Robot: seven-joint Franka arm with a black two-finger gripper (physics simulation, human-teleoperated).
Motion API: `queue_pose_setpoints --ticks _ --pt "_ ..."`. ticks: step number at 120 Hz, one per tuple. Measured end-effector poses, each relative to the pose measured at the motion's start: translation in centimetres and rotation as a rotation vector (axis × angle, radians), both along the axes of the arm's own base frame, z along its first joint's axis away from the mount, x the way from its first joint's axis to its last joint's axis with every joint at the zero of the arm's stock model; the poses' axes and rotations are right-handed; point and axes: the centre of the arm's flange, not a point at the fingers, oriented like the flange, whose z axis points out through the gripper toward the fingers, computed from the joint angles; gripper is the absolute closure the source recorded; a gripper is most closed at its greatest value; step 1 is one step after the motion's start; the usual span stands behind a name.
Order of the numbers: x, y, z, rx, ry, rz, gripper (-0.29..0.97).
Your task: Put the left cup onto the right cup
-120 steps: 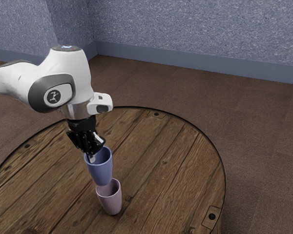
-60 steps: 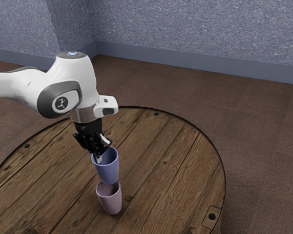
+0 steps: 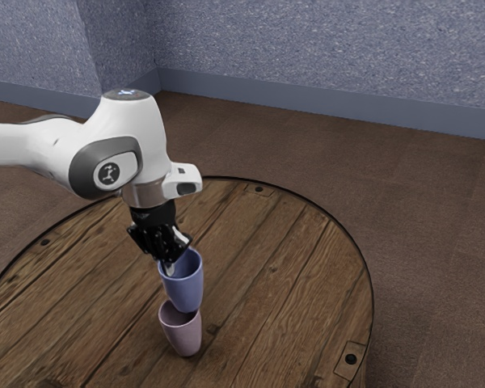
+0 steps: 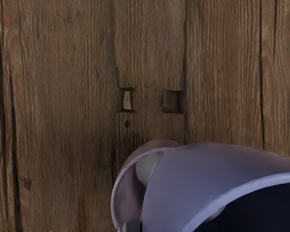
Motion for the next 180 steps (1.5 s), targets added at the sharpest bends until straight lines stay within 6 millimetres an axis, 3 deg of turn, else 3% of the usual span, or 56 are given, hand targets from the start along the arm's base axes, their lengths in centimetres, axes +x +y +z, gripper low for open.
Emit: queue_pose_setpoints --ticks 62,90,118,126,141,155,180 --pt "0.0 0.3 -2.0 0.007 0.061 0.034 0.78" --pt "-0.1 -0.1 -1.9 0.0 0.063 0.028 0.31" --pt "-0.1 -0.1 -1.1 -0.004 0.049 0.025 0.1" --pt "0.8 -0.1 0.7 -0.006 0.022 0.023 0.08" --pt "2.9 0.1 6.2 -0.017 -0.044 0.029 0.04" --pt "4.4 1.8 10.4 -0.023 -0.078 0.054 0.02" --pt "5.5 2.4 15.1 0.018 -0.102 0.016 0.01"
